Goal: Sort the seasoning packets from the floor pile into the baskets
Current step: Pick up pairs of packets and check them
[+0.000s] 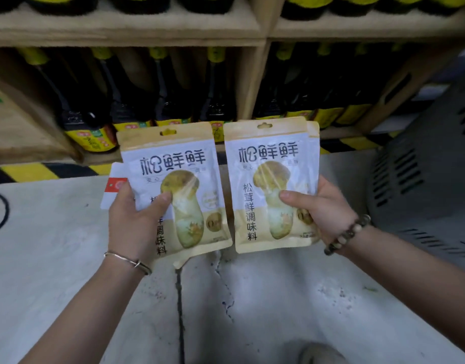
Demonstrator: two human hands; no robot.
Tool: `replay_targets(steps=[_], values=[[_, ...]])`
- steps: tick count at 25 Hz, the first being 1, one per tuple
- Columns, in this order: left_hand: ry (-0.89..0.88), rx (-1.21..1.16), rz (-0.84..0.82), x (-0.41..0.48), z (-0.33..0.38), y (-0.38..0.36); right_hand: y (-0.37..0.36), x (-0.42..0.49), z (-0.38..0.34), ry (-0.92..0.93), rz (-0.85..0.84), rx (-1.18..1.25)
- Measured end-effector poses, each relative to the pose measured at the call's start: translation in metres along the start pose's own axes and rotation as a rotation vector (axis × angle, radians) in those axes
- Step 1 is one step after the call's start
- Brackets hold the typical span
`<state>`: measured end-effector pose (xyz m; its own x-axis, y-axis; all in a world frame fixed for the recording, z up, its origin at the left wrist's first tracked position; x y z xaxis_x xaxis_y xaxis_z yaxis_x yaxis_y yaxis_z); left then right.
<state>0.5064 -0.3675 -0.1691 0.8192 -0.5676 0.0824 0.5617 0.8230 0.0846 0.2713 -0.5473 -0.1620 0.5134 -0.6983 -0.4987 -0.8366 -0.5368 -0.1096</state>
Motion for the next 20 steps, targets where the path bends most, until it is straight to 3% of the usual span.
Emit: replay_targets(steps=[12,20], values=[[-0.269,-0.103,-0.174,0.021,0.132,-0.059,0.026,-0.062,-0.131,0.292,0.061,0.084],[-0.381,-0.265,-0.266,0.028,0.238,-0.131,0.087,-0.133,-0.235,0.529,0.267,0.037]])
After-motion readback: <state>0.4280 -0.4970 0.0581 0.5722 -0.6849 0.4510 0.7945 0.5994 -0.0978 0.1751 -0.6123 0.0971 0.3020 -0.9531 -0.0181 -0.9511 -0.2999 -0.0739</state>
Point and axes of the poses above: each hand's wrist, its own x-axis towards the middle knuckle, its own y-axis out of the back of the hand, z = x × y, the point moved 9 cm from there along x, towards the middle knuckle, and after that the axes turned 9 degrees about -y, right-handed, at the moved point
